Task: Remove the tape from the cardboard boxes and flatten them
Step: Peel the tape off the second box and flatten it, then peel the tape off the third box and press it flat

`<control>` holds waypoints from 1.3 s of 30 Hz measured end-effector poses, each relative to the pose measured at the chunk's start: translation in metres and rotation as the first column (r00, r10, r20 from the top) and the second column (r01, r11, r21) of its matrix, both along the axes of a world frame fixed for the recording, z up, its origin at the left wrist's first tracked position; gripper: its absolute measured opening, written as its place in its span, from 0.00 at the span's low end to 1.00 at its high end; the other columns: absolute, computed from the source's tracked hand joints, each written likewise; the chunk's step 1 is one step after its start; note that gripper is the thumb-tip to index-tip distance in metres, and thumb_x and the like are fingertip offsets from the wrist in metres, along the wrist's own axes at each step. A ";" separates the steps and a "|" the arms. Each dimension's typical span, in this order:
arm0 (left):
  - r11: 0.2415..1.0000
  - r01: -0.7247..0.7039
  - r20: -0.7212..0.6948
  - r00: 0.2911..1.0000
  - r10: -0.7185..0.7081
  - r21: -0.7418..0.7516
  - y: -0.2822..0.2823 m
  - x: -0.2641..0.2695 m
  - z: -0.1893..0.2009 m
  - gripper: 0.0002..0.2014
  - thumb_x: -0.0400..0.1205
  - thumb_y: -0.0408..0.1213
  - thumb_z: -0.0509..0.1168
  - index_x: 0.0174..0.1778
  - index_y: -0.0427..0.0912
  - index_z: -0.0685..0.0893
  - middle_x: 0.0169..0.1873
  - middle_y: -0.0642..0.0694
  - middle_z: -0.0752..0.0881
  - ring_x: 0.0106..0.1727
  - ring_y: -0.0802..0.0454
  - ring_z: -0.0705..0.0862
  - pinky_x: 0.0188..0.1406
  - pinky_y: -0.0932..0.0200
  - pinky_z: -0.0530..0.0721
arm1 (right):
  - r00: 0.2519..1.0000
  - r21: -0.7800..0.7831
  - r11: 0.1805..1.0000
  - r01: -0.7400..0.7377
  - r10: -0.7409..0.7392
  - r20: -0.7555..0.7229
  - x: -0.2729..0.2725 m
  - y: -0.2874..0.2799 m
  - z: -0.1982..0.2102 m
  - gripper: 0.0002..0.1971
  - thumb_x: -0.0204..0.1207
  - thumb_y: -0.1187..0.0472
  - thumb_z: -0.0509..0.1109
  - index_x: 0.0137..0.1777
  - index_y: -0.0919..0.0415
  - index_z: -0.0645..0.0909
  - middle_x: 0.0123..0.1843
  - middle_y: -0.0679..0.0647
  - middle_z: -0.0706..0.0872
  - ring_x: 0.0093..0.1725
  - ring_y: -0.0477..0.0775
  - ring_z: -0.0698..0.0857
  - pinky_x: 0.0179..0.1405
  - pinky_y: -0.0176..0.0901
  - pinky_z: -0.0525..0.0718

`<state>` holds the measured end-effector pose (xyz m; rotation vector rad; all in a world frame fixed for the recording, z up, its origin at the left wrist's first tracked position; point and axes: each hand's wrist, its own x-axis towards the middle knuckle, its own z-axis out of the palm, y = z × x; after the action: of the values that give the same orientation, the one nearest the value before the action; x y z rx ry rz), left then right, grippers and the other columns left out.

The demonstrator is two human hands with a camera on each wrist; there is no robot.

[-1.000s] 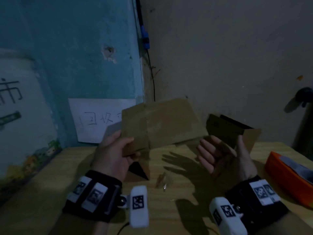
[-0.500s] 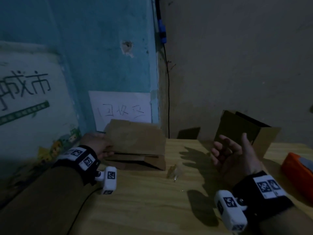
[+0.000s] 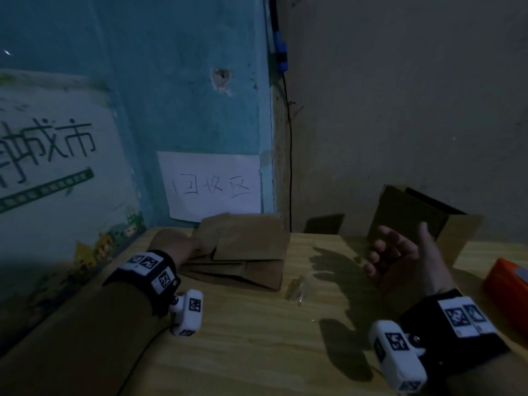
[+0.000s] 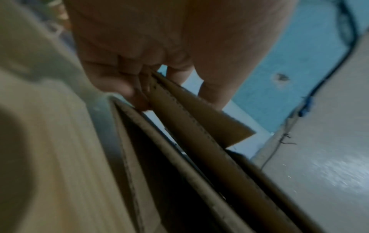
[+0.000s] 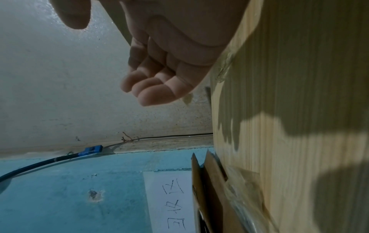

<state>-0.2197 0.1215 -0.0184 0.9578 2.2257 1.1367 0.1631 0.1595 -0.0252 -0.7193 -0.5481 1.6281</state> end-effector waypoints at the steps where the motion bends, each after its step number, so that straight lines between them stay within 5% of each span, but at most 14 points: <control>1: 1.000 0.018 -0.015 1.000 -0.018 -0.006 -0.002 0.002 0.003 0.17 0.70 0.47 0.77 0.33 0.35 0.83 0.38 0.34 0.84 0.38 0.43 0.83 0.39 0.56 0.72 | 1.000 -0.001 1.000 0.003 -0.003 0.001 0.000 0.000 0.000 0.31 0.74 0.29 0.62 0.60 0.54 0.85 0.37 0.53 0.82 0.36 0.52 0.79 0.39 0.47 0.77; 3: 0.999 0.030 -0.014 0.999 -0.030 0.039 -0.005 0.005 0.009 0.18 0.73 0.46 0.77 0.48 0.33 0.89 0.54 0.34 0.89 0.51 0.42 0.86 0.44 0.58 0.74 | 1.000 -0.005 1.000 0.002 -0.002 0.001 0.002 0.000 0.002 0.31 0.75 0.29 0.61 0.61 0.54 0.85 0.38 0.52 0.82 0.37 0.53 0.79 0.39 0.48 0.77; 6: 0.982 0.015 -0.021 1.000 -0.011 0.190 -0.014 0.018 0.023 0.04 0.82 0.36 0.75 0.47 0.41 0.87 0.59 0.38 0.86 0.57 0.44 0.84 0.52 0.58 0.78 | 1.000 -0.009 1.000 -0.004 0.004 -0.003 0.004 -0.001 0.003 0.30 0.77 0.29 0.60 0.59 0.54 0.86 0.38 0.52 0.83 0.37 0.53 0.79 0.40 0.49 0.77; 9: 0.924 -0.008 -0.025 1.000 0.019 0.382 -0.023 0.032 0.037 0.20 0.82 0.40 0.76 0.70 0.39 0.86 0.69 0.40 0.85 0.66 0.43 0.84 0.60 0.60 0.77 | 1.000 0.000 1.000 0.005 -0.005 -0.002 0.006 -0.002 0.004 0.29 0.77 0.29 0.60 0.57 0.54 0.85 0.37 0.52 0.82 0.36 0.52 0.79 0.39 0.49 0.77; 11: 0.851 0.012 -0.007 1.000 -0.010 0.526 -0.031 0.050 0.047 0.18 0.80 0.43 0.77 0.65 0.44 0.90 0.62 0.44 0.89 0.61 0.47 0.86 0.51 0.61 0.80 | 1.000 0.010 1.000 0.013 -0.013 0.004 0.006 -0.001 0.004 0.29 0.77 0.29 0.60 0.57 0.54 0.85 0.37 0.52 0.81 0.36 0.52 0.79 0.38 0.48 0.76; 13: 0.752 0.030 0.098 0.987 -0.125 0.658 -0.039 0.074 0.055 0.12 0.73 0.52 0.78 0.50 0.54 0.93 0.50 0.50 0.92 0.54 0.48 0.89 0.49 0.55 0.84 | 1.000 0.024 0.999 0.028 -0.028 -0.004 0.006 0.000 0.004 0.29 0.78 0.29 0.60 0.56 0.55 0.85 0.37 0.52 0.80 0.36 0.52 0.78 0.38 0.47 0.76; 16: 0.649 0.005 0.289 0.893 -0.346 0.760 -0.039 0.110 0.058 0.10 0.71 0.53 0.76 0.40 0.52 0.92 0.42 0.49 0.91 0.44 0.49 0.86 0.37 0.54 0.80 | 0.999 0.037 0.998 0.046 -0.046 -0.008 0.007 -0.001 0.003 0.29 0.78 0.30 0.60 0.57 0.56 0.85 0.36 0.52 0.80 0.35 0.53 0.78 0.37 0.47 0.76; 22: 0.712 -0.095 0.574 0.671 -0.470 0.695 -0.010 0.155 0.040 0.22 0.85 0.60 0.65 0.51 0.43 0.88 0.40 0.46 0.90 0.42 0.49 0.85 0.39 0.52 0.78 | 0.999 0.056 0.997 0.045 -0.044 -0.021 0.013 0.002 0.005 0.29 0.78 0.30 0.60 0.54 0.56 0.86 0.34 0.52 0.81 0.33 0.52 0.78 0.35 0.45 0.74; 28: 0.763 -0.162 0.747 0.405 -0.527 0.626 -0.002 0.171 0.017 0.29 0.81 0.67 0.63 0.55 0.41 0.86 0.33 0.46 0.89 0.40 0.48 0.83 0.40 0.51 0.77 | 0.997 0.130 0.989 0.070 -0.065 -0.043 0.021 0.001 0.012 0.29 0.78 0.32 0.60 0.57 0.56 0.84 0.34 0.53 0.80 0.33 0.52 0.77 0.35 0.45 0.72; 32: 0.758 -0.140 0.745 0.361 -0.560 0.637 0.001 0.165 0.013 0.31 0.71 0.68 0.65 0.53 0.42 0.83 0.33 0.46 0.89 0.42 0.47 0.82 0.45 0.50 0.78 | 0.983 0.212 0.961 0.179 -0.167 -0.073 0.030 0.003 0.016 0.27 0.69 0.34 0.67 0.53 0.57 0.86 0.31 0.52 0.82 0.30 0.51 0.79 0.32 0.43 0.74; 39: 0.728 -0.169 0.733 0.339 -0.590 0.665 -0.001 0.163 0.007 0.30 0.69 0.69 0.67 0.46 0.43 0.83 0.37 0.44 0.87 0.43 0.46 0.81 0.49 0.49 0.78 | 0.875 0.179 0.857 0.483 -0.471 -0.110 0.060 0.012 0.012 0.19 0.72 0.44 0.77 0.53 0.57 0.84 0.29 0.47 0.81 0.27 0.45 0.79 0.24 0.37 0.77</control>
<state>-0.0565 0.1209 -0.0115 0.5222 0.6678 1.7538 0.2234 0.1714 -0.0135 -0.5926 -0.4368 1.1067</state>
